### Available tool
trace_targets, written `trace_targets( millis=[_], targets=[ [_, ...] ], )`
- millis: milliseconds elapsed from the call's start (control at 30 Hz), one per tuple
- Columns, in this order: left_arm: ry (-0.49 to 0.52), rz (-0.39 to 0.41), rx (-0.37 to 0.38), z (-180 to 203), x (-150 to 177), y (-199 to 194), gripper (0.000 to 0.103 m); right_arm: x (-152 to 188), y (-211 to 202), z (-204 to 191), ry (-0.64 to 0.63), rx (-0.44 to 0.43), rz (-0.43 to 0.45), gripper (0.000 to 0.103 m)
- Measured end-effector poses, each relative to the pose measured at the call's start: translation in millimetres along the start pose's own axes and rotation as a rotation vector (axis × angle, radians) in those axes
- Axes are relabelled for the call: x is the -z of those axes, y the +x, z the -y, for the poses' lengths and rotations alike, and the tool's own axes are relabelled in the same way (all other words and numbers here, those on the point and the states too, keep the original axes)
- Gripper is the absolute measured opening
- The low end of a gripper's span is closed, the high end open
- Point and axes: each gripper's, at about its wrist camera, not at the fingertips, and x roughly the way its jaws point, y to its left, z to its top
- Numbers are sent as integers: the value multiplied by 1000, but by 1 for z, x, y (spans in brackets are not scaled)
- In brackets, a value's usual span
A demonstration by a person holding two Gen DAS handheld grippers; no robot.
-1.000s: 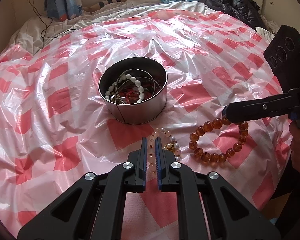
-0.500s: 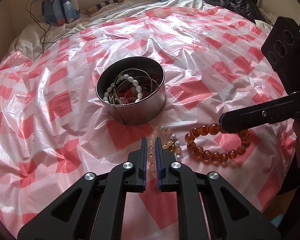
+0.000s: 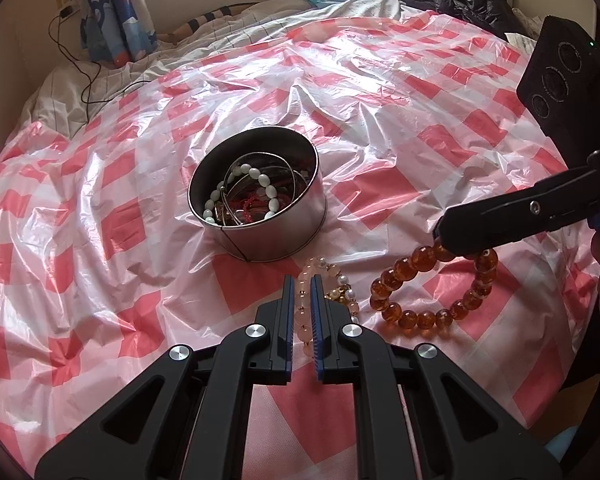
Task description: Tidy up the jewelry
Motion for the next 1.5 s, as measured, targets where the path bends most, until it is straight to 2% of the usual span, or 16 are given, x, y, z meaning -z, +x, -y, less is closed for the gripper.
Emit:
trace_targets(
  millis=[200,300,333,367,400,433,500,833,900,967,1033,1133,1233,1300,1400,1500],
  targets=[
    [2,1,-7,2,-1,1,7,-2,-13,-2,5,-57,36,12],
    [-3,-4,-10,0,-1,2,7,-3,-13,-8,-30,11,30,13],
    [-4,-6,-10,-1,0,2,7,-4,-11,-9,-44,41,15,14],
    [-6,-9,-11,-2,0,3,7,-4,-10,-10,-57,81,0,27],
    [-8,-12,-11,-3,0,4,7,-4,-9,-12,-83,155,-6,39],
    [-10,-14,-12,-4,1,4,7,-3,-8,-15,-122,245,-4,41],
    [-13,-20,-16,-7,3,5,7,0,-5,-22,-203,358,-10,41],
    [-20,-32,-19,-11,6,8,7,27,42,-38,-552,706,-81,40],
    [-21,-35,-19,-11,6,8,7,37,51,-39,-627,756,-114,24],
    [-26,-35,-16,-12,6,8,7,38,53,-38,-613,729,-134,12],
    [-35,-33,-6,-13,6,8,7,32,45,-33,-542,662,-127,12],
    [-70,-28,26,-19,5,6,7,20,30,-25,-393,487,-98,12],
    [-105,-17,54,-23,4,4,7,8,9,-19,-255,234,-28,12],
    [-128,-8,78,-25,3,2,7,3,0,-17,-200,122,4,12],
    [-148,-2,94,-27,2,1,7,0,-8,-12,-124,7,36,12],
    [-163,17,95,-29,1,-2,7,-2,-9,-5,-70,-43,50,12]
  ],
)
